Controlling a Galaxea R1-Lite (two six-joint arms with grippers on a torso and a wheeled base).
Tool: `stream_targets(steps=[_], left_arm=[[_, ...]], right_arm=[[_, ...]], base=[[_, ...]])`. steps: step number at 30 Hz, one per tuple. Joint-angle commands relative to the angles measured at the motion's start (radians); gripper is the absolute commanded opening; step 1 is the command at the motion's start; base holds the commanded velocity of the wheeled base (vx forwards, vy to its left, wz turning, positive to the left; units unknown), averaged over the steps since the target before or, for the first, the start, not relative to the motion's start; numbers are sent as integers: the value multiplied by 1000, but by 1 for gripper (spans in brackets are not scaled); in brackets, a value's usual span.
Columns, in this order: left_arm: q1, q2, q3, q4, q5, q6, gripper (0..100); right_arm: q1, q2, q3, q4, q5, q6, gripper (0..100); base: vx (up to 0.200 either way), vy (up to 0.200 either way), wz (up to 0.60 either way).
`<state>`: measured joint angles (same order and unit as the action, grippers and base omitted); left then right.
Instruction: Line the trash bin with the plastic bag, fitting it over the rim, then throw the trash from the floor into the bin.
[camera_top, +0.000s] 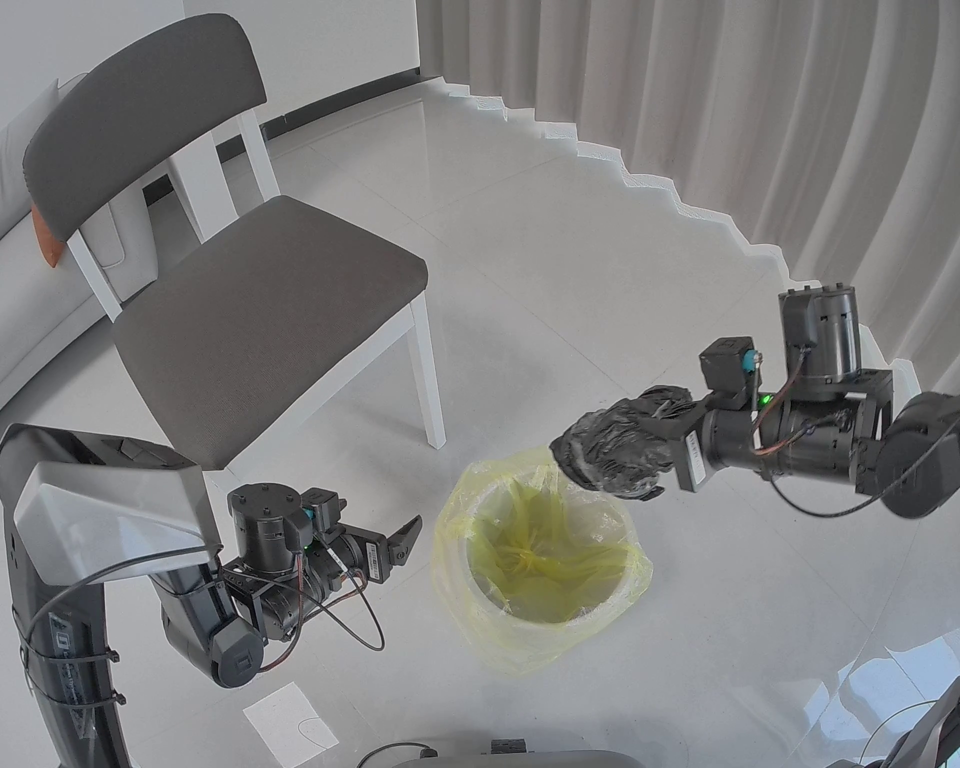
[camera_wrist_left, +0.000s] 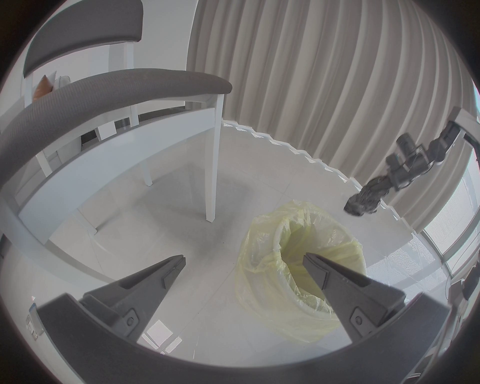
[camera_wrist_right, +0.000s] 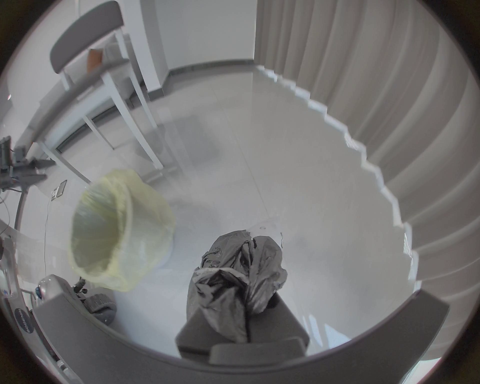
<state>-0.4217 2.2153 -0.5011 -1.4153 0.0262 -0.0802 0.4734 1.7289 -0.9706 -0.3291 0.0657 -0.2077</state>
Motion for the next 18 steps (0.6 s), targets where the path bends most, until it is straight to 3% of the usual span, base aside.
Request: stream_targets(steps=[1,18], left_arm=[[0,17,12,-36,6,-3,100],[4,-19,29,-67,1,4,100]], right_arm=[[116,98,121,-157,-23,77,0],[180,382,225,-539,-27,260,0]], base=[[0,0,0],[0,0,0]])
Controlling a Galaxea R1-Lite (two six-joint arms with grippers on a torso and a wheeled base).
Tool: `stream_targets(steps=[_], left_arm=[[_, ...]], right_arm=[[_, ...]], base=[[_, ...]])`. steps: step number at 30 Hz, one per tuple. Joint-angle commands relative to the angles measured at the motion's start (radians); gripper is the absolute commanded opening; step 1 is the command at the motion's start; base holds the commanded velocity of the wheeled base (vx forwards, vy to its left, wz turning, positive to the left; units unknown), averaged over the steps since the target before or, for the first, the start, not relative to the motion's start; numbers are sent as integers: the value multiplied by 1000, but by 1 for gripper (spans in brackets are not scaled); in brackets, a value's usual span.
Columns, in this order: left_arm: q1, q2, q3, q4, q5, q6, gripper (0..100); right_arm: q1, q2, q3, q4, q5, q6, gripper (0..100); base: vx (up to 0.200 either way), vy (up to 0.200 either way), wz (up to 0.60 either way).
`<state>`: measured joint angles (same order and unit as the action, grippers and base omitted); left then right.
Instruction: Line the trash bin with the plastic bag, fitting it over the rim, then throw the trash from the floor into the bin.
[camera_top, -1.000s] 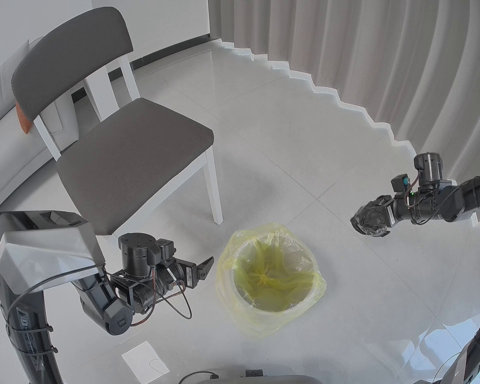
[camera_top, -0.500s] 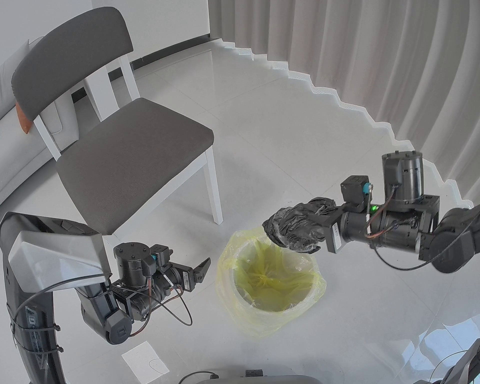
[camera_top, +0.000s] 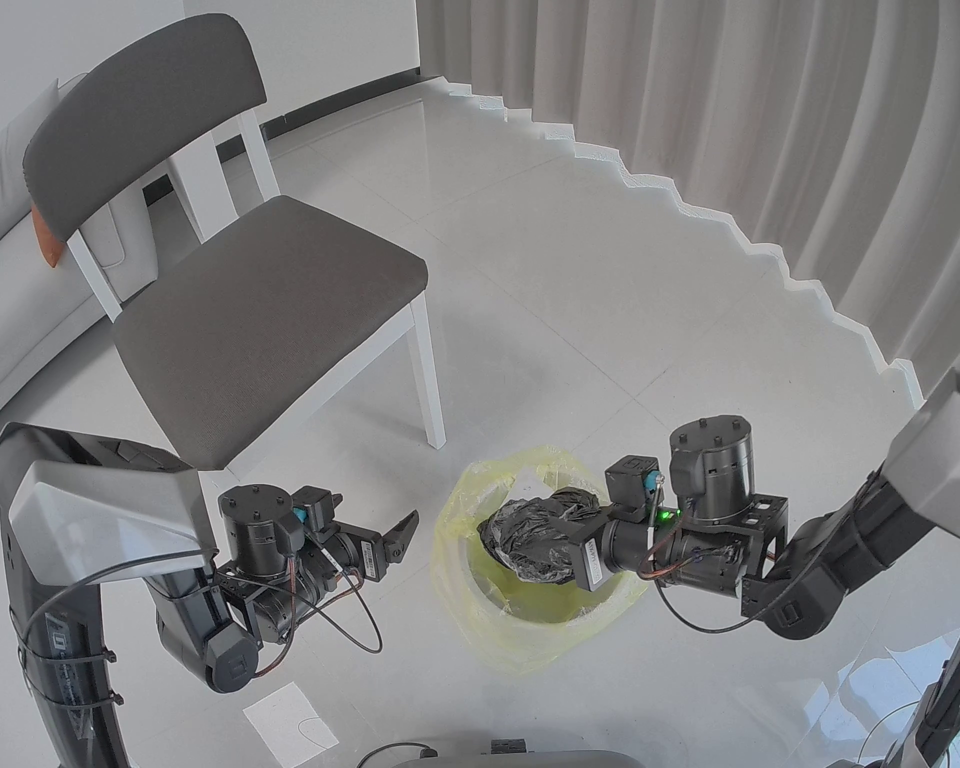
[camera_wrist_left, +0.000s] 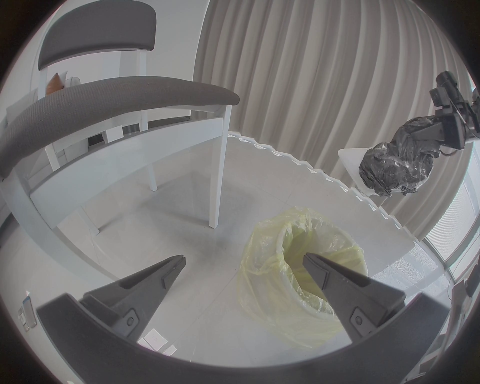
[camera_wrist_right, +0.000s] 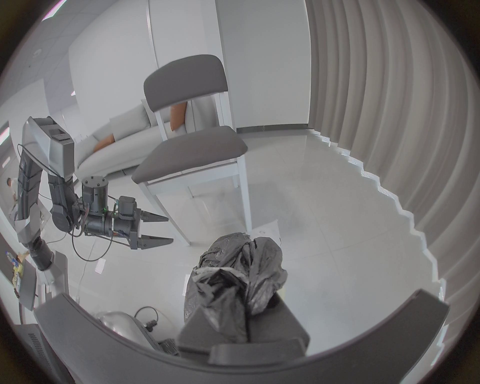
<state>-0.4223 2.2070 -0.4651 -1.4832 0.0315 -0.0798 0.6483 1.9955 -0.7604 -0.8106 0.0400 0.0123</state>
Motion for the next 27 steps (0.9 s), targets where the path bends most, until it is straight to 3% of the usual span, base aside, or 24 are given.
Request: stream_targets(steps=[1,10,18,27], left_arm=[[5,-13,-4,0,-4,3,100],[5,-23,31,-17,2,2,100],[-4,-7,31,-23,7,2,100],[-7,-4,33,-23,21,0,100]], right_arm=[[-2,134,20,-88,0,46,0],[-75,215,27,-114,17,51,0],[-167,339,26,-318,101,51,0],[-236,399,-208,-160,123,32,0]], base=[[0,0,0],[0,0,0],[0,0,0],[0,0,0]])
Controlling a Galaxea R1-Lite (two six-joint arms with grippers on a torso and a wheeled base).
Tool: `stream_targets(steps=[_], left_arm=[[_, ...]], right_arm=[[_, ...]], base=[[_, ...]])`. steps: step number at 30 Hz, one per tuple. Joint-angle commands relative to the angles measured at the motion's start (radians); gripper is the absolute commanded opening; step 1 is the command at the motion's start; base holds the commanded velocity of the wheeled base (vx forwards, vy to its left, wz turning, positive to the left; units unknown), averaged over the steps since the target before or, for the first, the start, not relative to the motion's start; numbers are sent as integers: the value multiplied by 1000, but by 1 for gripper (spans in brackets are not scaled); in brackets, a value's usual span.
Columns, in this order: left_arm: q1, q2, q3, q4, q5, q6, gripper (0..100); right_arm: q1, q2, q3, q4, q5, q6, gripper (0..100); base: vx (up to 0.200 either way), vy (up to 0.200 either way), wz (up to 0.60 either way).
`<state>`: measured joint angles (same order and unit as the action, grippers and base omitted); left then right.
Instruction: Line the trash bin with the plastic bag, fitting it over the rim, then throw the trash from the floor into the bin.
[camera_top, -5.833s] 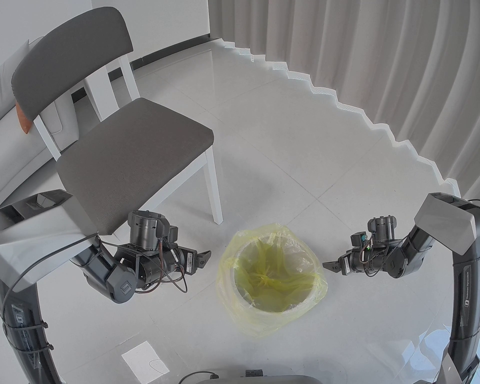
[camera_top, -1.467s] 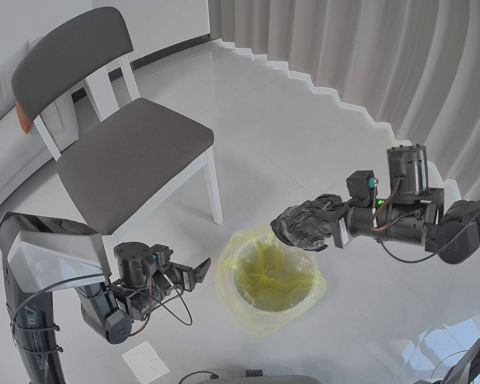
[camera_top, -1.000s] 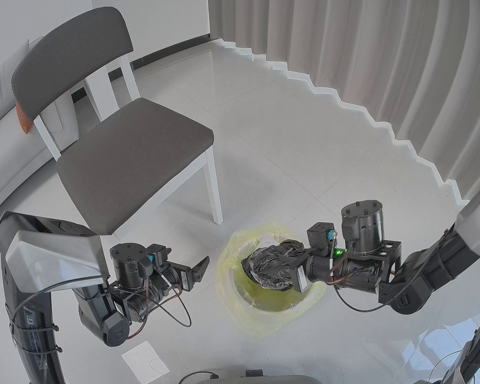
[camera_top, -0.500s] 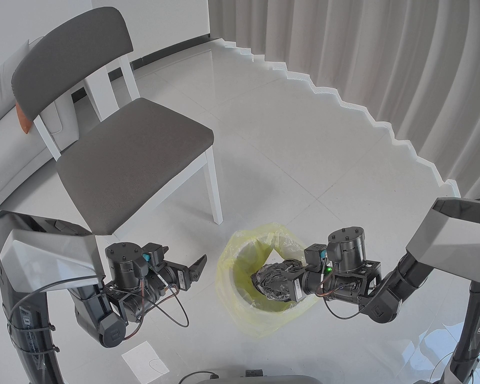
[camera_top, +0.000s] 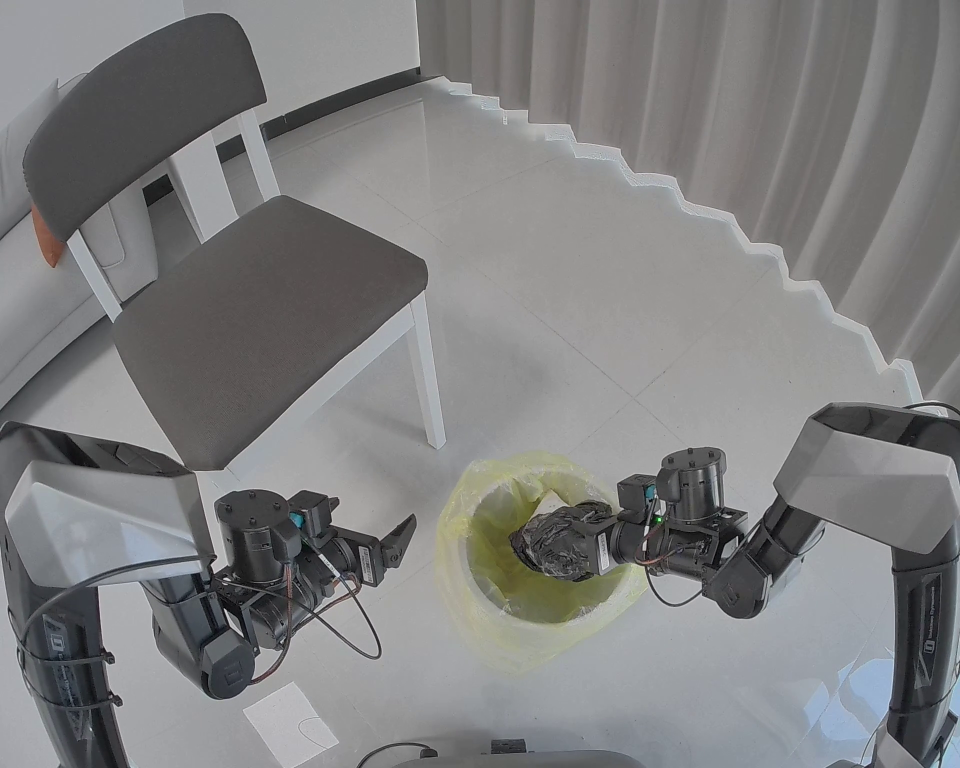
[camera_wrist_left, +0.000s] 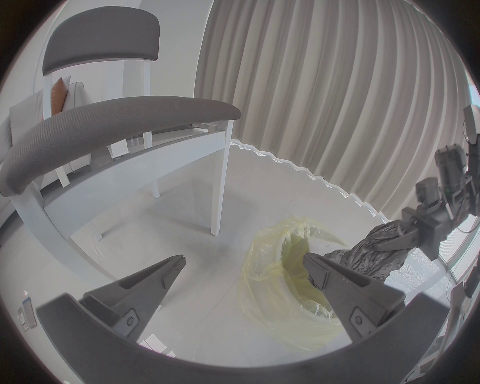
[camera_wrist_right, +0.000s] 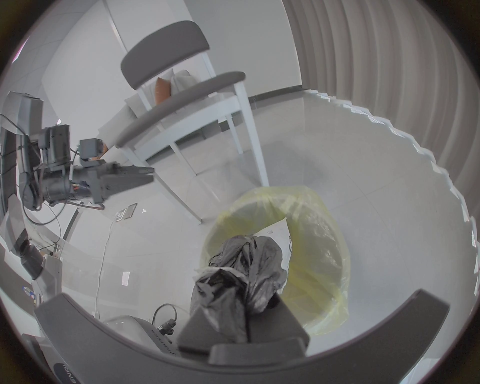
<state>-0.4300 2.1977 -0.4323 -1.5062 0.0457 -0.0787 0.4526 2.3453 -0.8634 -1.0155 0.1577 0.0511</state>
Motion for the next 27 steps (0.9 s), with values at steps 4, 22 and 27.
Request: stream_targets(steps=[4,22,27], left_arm=[[0,16,-2,-2,6,0,100],[7,48,29,-63,6,-4,100],[7,45,35,-63,5,-4,100]], right_arm=[[-41,42,-134,61,20,-7,0],[52,65,70,-3,22,-69,0],[31,89,9,18,23,-76,0]], base=[[0,0,0],[0,0,0],[0,0,0]])
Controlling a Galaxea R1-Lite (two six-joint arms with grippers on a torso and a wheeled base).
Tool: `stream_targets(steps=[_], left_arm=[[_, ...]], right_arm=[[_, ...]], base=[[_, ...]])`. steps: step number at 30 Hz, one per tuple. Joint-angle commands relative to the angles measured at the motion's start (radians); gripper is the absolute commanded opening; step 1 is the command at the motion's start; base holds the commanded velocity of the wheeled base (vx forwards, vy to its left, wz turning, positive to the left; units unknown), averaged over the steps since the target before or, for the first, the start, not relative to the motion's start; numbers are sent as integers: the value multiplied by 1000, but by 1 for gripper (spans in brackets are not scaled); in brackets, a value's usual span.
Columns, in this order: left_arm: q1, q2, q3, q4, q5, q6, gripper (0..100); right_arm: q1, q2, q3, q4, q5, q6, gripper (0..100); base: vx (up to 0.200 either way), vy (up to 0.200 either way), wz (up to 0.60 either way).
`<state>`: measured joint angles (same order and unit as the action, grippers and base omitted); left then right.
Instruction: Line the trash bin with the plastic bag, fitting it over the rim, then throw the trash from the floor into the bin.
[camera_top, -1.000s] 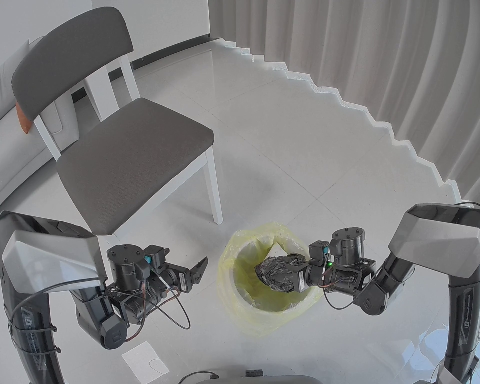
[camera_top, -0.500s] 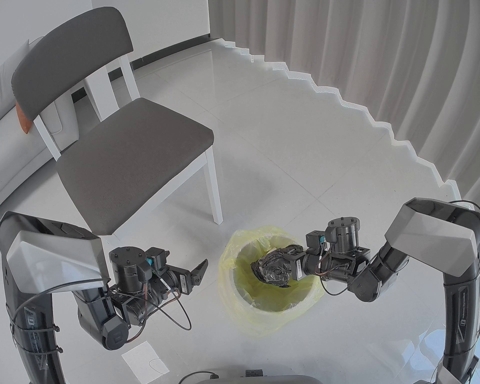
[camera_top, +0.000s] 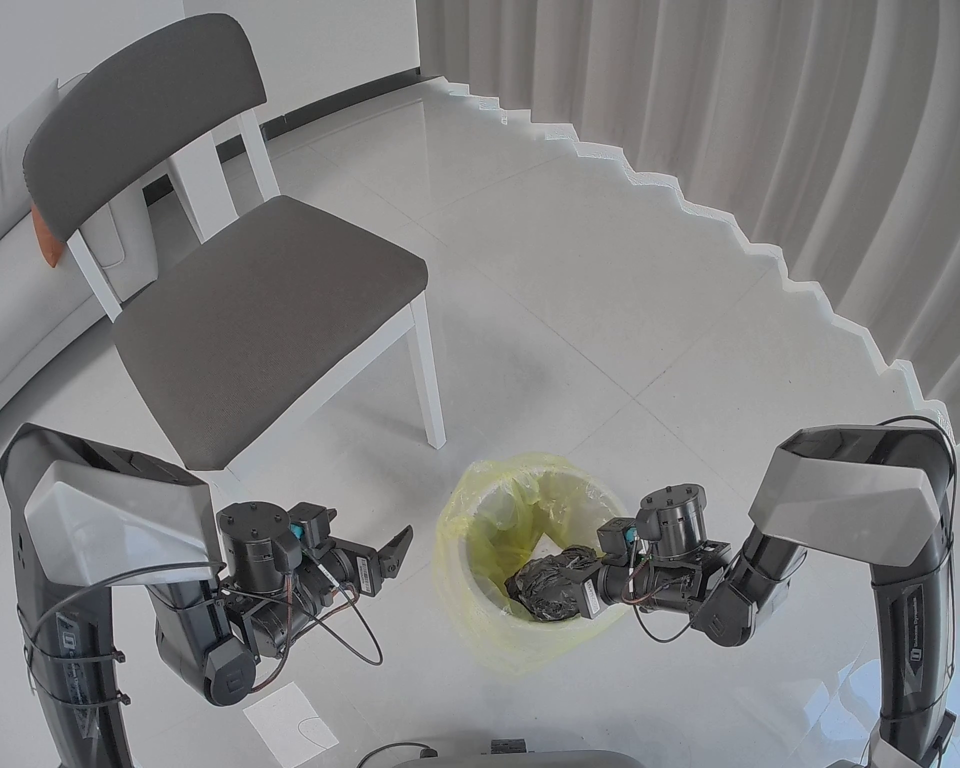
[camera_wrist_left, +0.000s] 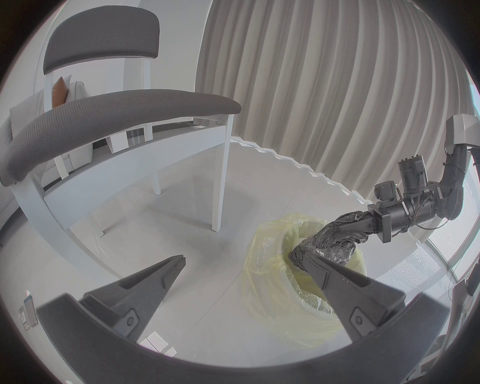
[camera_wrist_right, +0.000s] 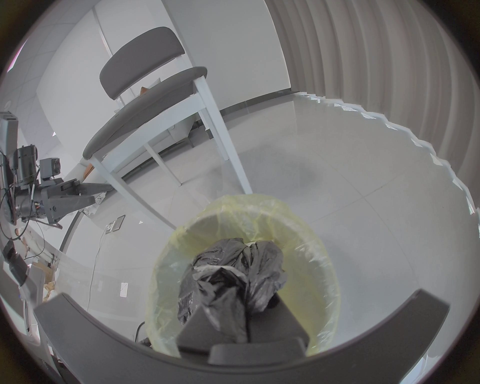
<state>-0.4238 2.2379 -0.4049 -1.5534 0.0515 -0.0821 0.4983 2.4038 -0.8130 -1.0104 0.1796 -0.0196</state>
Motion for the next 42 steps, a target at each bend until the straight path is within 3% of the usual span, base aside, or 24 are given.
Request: stream_targets(steps=[1,5,13,23,29,35,42], left_arm=[[0,5,11,-17,-1,-1,100],[4,6,21,-17,-1,-2,100],[-1,6,21,-17,-1,-1,100],[-3,8,21,-17,1,-2,100],[-1,9,21,-17,-1,-4,100],[-6,6,21,-17,1,-2,100],[-6,6,20,-17,1,-2,100]], right_arm=[[-29,35,-63,29,1,-8,0],[-83,40,-176,124,3,-33,0],[-115,46,-307,213,3,-34,0],[-37,74,-222,207,3,-79,0],[-41,87,-273,227,3,-79,0],[-76,103,-431,443,3,-89,0],[-81,143,-523,535,5,-88,0]], base=[[0,0,0],[0,0,0],[0,0,0],[0,0,0],[0,0,0],[0,0,0],[0,0,0]])
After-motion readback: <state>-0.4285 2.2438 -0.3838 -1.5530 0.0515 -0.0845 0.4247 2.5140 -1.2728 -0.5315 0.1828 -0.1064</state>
